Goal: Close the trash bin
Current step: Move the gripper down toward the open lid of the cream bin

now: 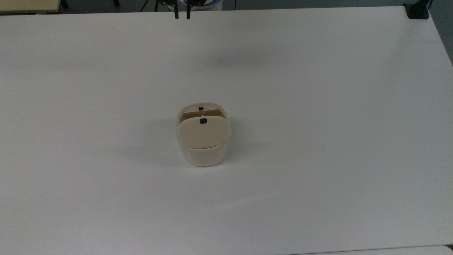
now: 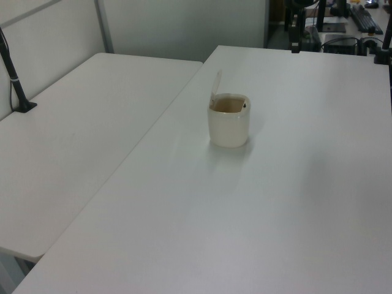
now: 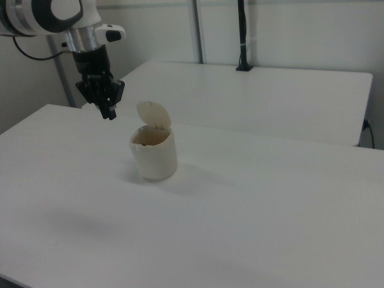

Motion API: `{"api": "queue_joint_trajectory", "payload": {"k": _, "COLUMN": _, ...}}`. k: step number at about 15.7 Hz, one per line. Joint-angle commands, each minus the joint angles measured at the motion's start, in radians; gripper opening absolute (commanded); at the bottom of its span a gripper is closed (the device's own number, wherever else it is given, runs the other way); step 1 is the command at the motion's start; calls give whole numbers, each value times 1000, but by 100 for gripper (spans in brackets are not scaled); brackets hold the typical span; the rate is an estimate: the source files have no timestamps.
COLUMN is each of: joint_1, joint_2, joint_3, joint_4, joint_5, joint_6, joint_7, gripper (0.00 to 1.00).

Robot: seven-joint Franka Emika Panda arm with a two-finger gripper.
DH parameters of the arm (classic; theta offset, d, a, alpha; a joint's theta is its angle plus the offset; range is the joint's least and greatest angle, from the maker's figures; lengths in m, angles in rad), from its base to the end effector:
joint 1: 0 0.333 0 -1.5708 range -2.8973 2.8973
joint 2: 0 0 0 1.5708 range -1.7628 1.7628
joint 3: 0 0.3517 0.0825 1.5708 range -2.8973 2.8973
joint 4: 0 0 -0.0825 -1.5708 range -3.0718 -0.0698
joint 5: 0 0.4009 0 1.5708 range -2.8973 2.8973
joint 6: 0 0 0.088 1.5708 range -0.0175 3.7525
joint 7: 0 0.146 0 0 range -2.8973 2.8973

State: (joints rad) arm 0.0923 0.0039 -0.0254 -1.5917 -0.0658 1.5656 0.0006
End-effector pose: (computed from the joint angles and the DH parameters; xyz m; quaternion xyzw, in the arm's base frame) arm 0.5696 0.0285 0.6087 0.9988 0.0334 -0.0139 0.0334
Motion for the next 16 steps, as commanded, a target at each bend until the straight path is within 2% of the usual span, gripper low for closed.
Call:
{"api": "queue_joint_trajectory", "payload": {"k": 1, "joint_1": 9, "joint_2": -13, "joint_3": -4, "joint_4": -16, "joint_5": -17, "joint_6": 85, "joint_7": -10, "gripper": 2}}
{"api": "queue_joint_trajectory", "payload": {"k": 6, "joint_1": 7, "joint_2": 1, "joint_3": -5, "joint_4": -14, "joint_5": -12, "joint_6": 169, "joint_7": -10, "gripper": 0}}
{"api": "queue_joint_trajectory", "payload": {"k": 9, "joint_1": 3, "joint_2": 17, "joint_3": -7, "joint_4": -2, "joint_5": -5, "joint_6": 292, "joint_7": -8, "gripper": 0}}
{"api": "queue_joint_trajectory", "payload": {"k": 16, "joint_1": 7, "joint_2": 129, "joint_3": -7, "joint_4": 29, "joint_5": -2, "joint_6": 606, "joint_7": 50, "gripper": 0}}
